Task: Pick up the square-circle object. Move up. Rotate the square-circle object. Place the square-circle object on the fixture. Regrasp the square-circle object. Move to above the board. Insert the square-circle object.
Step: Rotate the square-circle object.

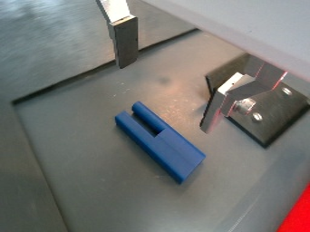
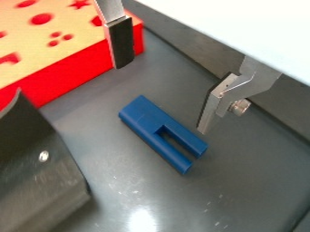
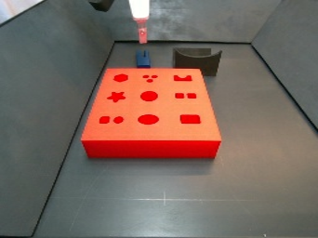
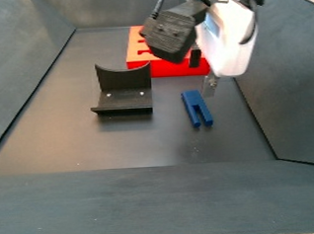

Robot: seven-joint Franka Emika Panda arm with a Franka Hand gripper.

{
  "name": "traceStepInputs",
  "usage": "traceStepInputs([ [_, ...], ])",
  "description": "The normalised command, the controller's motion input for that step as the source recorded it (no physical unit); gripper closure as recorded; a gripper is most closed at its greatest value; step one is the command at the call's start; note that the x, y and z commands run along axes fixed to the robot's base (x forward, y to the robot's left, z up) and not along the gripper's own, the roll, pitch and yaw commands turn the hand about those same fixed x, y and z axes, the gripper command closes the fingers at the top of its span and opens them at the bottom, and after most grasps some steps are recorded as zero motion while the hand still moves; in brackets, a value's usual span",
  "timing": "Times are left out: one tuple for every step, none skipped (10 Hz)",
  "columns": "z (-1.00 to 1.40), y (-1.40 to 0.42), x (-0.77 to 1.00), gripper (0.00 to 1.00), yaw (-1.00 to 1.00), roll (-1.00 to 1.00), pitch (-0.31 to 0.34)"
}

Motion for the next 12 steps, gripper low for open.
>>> traceStepInputs([
  [-0.04,0.0,0.03,0.0,1.0,0.0,0.005],
  [-0.04,0.0,0.03,0.0,1.0,0.0,0.005],
  [-0.04,0.0,0.03,0.0,1.0,0.0,0.005],
  [-0.04,0.0,0.03,0.0,1.0,0.0,0.006],
  [-0.04,0.0,0.03,0.0,1.0,0.0,0.006],
  [-0.04,0.0,0.03,0.0,1.0,0.0,0.006],
  [-0.03,0.0,0.03,0.0,1.0,0.0,0.007],
  [-0.03,0.0,0.03,0.0,1.0,0.0,0.007],
  [-0.03,0.0,0.03,0.0,1.0,0.0,0.008],
  [-0.03,0.0,0.03,0.0,1.0,0.0,0.008],
  [-0.03,0.0,0.03,0.0,1.0,0.0,0.009],
  [-0.03,0.0,0.03,0.0,1.0,0.0,0.01],
])
